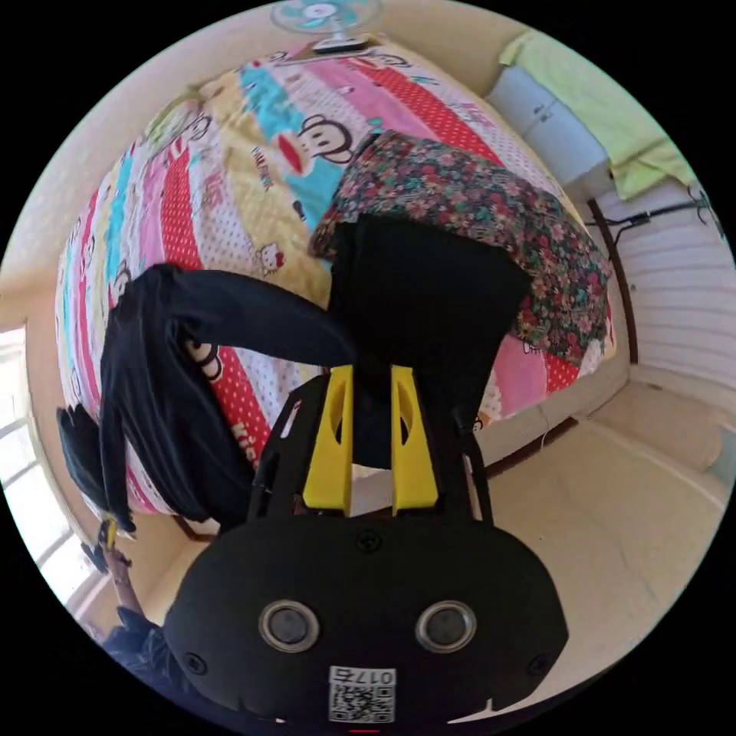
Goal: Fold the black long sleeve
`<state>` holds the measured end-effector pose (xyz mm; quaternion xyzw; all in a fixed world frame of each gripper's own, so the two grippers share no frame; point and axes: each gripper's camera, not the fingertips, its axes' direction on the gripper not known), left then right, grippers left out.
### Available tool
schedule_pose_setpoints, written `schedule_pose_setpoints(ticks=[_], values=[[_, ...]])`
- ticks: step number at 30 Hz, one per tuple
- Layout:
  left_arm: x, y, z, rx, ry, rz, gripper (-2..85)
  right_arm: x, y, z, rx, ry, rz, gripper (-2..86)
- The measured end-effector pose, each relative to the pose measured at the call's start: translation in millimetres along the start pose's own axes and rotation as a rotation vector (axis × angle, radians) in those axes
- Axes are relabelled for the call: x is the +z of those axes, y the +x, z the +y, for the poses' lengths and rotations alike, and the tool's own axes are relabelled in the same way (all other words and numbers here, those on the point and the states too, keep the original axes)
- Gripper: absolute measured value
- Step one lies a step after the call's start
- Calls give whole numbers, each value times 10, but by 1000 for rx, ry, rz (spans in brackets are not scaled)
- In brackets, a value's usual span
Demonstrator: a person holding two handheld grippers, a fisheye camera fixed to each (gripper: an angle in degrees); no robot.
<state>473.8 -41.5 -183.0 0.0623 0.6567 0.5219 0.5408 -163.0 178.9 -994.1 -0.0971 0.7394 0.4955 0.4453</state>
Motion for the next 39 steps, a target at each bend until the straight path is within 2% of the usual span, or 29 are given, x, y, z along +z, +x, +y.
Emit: schedule_pose_setpoints(ticks=[3,7,10,13,15,18,21,24,26,30,31,33,36,38,39], values=[[392,141,244,123,-93,142,115,388,-39,127,-79,-129,-186,92],[1305,648,742,371,-406,272,133,1253,-604,532,-325,-410,-354,115],[1784,850,955,434,-549,179,139,1630,-984,734,-446,-536,-389,125],[2150,872,1046,475,-696,21,118,1875,-1179,852,-478,-684,-291,97],[2157,806,1003,508,-723,-2,69,1895,-1209,895,-536,-743,-194,56],[1887,593,848,542,-731,102,30,1581,-1090,848,-664,-661,-204,44],[1481,344,791,579,-698,178,19,1298,-837,834,-692,-671,-355,39],[1071,245,903,684,-558,146,18,1165,-630,965,-731,-639,-361,37],[1136,211,1023,680,-592,58,21,1333,-550,1101,-749,-667,-269,38],[1521,25,1228,455,-715,-86,41,1770,-384,1189,-646,-801,-231,48],[1494,-16,1234,407,-693,-143,44,1767,-309,1144,-601,-775,-237,55],[1365,-46,1228,389,-638,-141,54,1612,-163,986,-523,-663,-287,67],[1146,-135,1213,383,-587,-147,66,1203,286,574,-290,-390,-399,81],[1021,-210,1192,373,-567,-132,67,870,779,299,-62,-127,-553,85],[936,-270,1173,356,-555,-102,67,808,909,249,-2,-66,-600,86]])
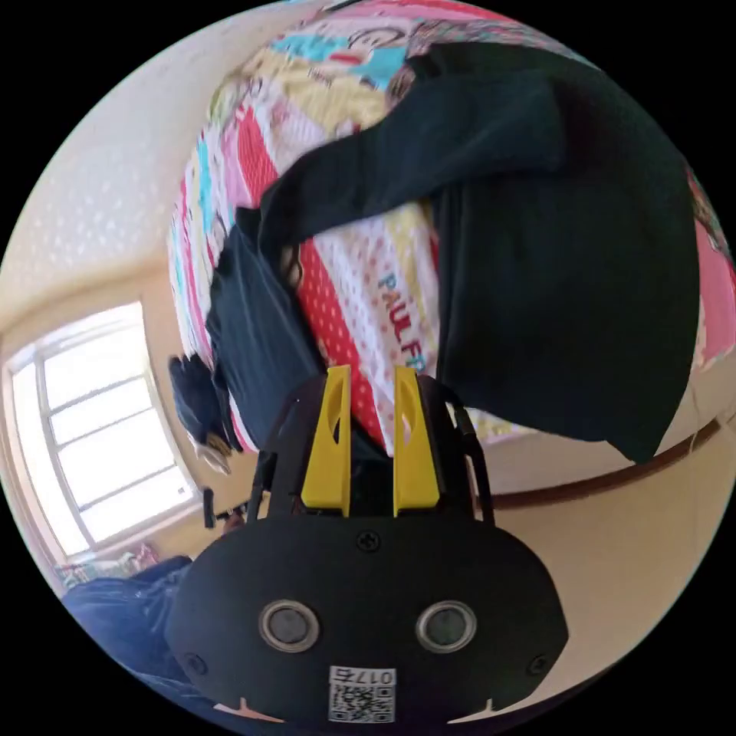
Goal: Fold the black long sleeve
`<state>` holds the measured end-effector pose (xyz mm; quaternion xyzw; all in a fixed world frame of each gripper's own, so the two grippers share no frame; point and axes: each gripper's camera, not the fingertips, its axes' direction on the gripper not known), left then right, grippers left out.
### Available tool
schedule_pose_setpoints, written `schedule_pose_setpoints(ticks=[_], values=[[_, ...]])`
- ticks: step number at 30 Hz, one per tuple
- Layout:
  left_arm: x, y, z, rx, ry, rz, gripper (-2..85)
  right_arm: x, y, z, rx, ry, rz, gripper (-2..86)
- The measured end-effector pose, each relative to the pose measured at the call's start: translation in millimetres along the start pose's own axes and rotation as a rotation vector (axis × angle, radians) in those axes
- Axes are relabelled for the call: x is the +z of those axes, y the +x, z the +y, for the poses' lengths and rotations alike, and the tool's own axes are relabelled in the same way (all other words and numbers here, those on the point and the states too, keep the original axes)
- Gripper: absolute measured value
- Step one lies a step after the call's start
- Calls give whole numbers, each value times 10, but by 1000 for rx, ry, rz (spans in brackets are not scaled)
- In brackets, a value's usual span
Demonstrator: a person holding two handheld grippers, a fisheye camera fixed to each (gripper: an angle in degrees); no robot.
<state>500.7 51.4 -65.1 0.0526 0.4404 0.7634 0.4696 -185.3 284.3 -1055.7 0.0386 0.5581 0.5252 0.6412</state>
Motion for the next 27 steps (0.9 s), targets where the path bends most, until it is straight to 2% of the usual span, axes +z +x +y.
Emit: schedule_pose_setpoints(ticks=[2,8,12,17,19,23,27], values=[[-92,-111,68,-34,19,41,67,-301,309,-99,161,207,-161,86],[-300,-451,284,-153,64,168,69,-326,872,70,423,412,-366,94],[-425,-666,452,-216,95,235,71,-272,1087,254,530,458,-370,96],[-532,-1002,580,-305,113,294,72,-359,1175,332,438,586,-589,57],[-598,-1209,619,-350,143,350,73,-521,1101,281,376,589,-617,45],[-658,-1542,637,-421,235,531,79,-1168,707,87,153,609,-567,32],[-619,-1960,598,-545,394,840,92,-1550,214,-68,-30,539,-424,27]])
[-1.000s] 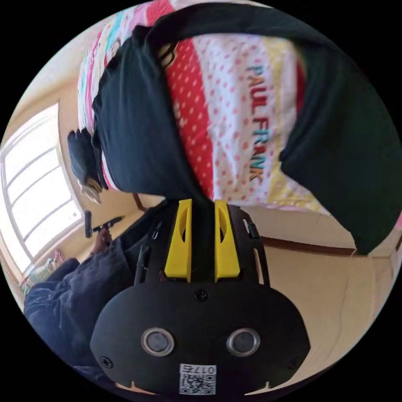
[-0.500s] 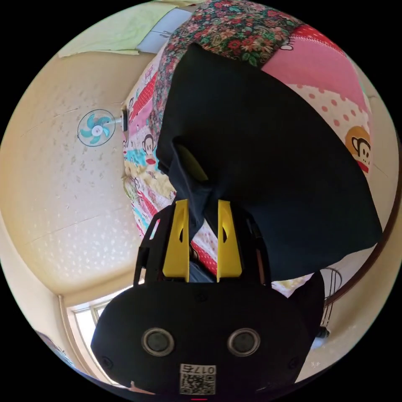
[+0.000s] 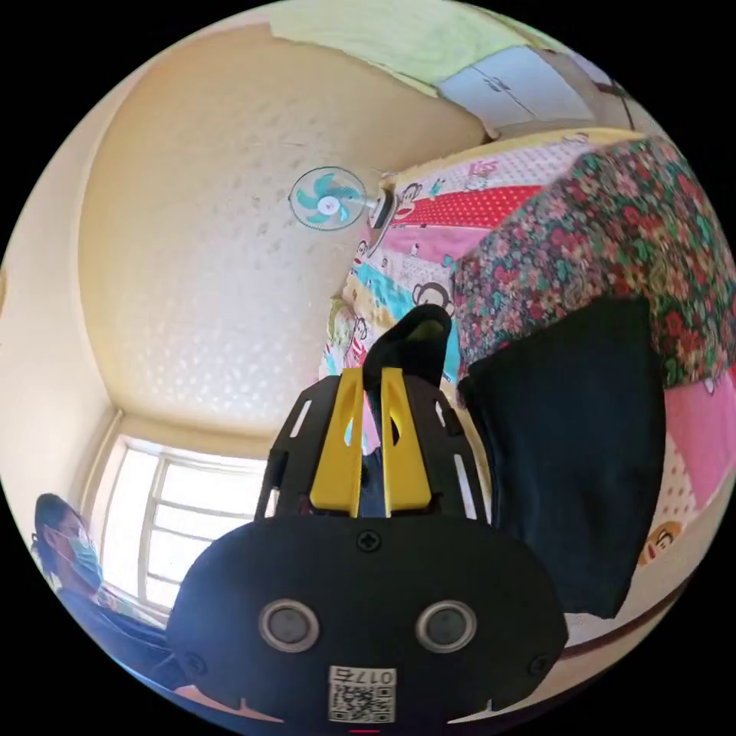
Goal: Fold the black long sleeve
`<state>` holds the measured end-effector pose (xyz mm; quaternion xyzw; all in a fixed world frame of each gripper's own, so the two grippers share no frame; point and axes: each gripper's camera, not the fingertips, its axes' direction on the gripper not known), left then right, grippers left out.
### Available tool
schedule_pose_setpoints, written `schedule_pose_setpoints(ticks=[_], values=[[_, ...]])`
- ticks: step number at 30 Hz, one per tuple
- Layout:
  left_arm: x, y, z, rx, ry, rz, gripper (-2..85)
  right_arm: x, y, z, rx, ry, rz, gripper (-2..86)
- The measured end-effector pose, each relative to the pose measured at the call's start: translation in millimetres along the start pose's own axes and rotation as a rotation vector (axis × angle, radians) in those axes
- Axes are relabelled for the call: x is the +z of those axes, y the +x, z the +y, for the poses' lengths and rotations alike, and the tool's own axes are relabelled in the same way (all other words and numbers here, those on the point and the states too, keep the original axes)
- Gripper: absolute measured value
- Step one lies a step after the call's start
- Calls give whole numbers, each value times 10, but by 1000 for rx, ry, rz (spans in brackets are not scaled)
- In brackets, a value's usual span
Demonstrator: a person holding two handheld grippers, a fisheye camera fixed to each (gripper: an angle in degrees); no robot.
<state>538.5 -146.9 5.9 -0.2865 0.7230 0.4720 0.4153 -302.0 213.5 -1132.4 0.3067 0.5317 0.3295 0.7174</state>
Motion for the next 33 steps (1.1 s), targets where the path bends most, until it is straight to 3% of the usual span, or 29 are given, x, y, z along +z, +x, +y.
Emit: schedule_pose_setpoints(ticks=[3,7,14,16,18,23,26,33], values=[[-26,-203,-238,-100,74,201,99,205,-384,21,-67,-65,115,24],[-8,-436,-649,-230,180,430,111,802,-1074,316,-204,-118,-40,21],[-99,-643,-1314,-382,253,468,121,2802,-2364,1495,-431,-387,-268,22],[-203,-675,-1494,-381,289,558,123,3414,-2485,1901,-443,-496,-298,24],[-287,-681,-1616,-385,275,550,126,3998,-2489,2355,-443,-601,-269,26],[-456,-662,-1742,-429,250,457,135,5332,-1864,3700,-380,-1047,132,40],[-507,-663,-1784,-453,251,452,136,5398,-1726,3964,-349,-1121,209,51],[-378,-812,-2020,-542,299,504,130,5069,-1809,3672,-286,-1101,109,65]])
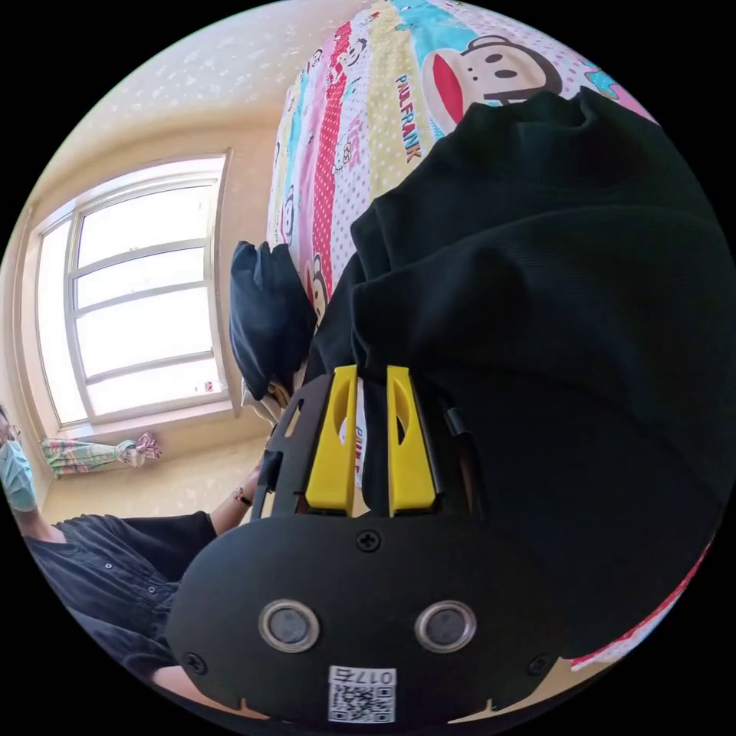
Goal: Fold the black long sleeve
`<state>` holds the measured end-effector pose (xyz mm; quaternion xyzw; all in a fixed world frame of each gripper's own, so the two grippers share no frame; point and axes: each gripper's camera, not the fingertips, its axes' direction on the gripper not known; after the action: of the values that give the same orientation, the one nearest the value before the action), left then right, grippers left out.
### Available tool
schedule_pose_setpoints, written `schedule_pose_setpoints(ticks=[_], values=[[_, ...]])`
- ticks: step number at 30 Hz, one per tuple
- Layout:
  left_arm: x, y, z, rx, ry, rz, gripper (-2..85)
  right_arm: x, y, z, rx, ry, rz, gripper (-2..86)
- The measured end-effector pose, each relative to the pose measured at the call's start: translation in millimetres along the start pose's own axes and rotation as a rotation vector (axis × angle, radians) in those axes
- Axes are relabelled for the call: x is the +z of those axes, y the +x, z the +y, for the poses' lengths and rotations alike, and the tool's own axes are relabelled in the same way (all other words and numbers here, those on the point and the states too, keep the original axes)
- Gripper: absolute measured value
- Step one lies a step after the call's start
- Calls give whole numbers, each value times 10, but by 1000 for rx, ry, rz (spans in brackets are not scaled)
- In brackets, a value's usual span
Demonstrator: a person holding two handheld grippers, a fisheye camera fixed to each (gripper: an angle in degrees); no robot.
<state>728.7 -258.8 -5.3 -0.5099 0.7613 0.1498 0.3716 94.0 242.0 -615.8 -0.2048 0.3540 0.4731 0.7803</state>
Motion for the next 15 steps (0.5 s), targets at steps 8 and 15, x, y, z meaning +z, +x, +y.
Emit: schedule_pose_setpoints(ticks=[8,15], values=[[-34,-91,152,-127,65,-24,108,-606,-83,40,13,114,32,49],[-35,-121,244,31,41,-70,131,-124,-145,-380,46,35,127,19]])
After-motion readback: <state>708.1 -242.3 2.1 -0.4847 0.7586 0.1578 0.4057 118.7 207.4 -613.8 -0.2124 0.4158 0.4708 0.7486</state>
